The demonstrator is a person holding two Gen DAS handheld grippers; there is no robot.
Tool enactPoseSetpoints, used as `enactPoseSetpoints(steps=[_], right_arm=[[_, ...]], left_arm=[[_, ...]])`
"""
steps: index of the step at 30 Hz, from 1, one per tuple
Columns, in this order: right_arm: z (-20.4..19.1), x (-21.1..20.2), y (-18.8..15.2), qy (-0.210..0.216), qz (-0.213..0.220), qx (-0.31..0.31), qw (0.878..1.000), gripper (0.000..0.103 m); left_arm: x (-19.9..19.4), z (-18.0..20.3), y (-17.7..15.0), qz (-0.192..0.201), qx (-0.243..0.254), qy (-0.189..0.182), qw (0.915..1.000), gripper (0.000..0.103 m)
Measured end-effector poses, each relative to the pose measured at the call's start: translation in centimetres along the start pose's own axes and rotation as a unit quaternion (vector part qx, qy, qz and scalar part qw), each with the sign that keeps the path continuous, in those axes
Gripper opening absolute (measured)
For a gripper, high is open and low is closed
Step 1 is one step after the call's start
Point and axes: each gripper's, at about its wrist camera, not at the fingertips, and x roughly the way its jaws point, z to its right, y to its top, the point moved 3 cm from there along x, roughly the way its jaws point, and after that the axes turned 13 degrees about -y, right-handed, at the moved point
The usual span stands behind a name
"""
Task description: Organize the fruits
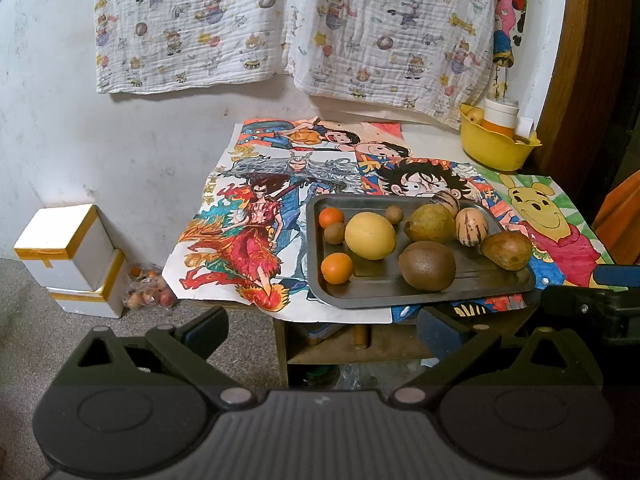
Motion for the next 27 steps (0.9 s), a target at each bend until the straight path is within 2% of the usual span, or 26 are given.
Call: enactPoseSetpoints(steps=[27], right_arm=[[0.51, -0.18, -0.18, 0.001, -0.002, 0.004, 1.000, 0.102]], left_arm=[[0.00, 0.59, 0.12, 0.002, 0.002, -0.001, 1.0000, 0.102]])
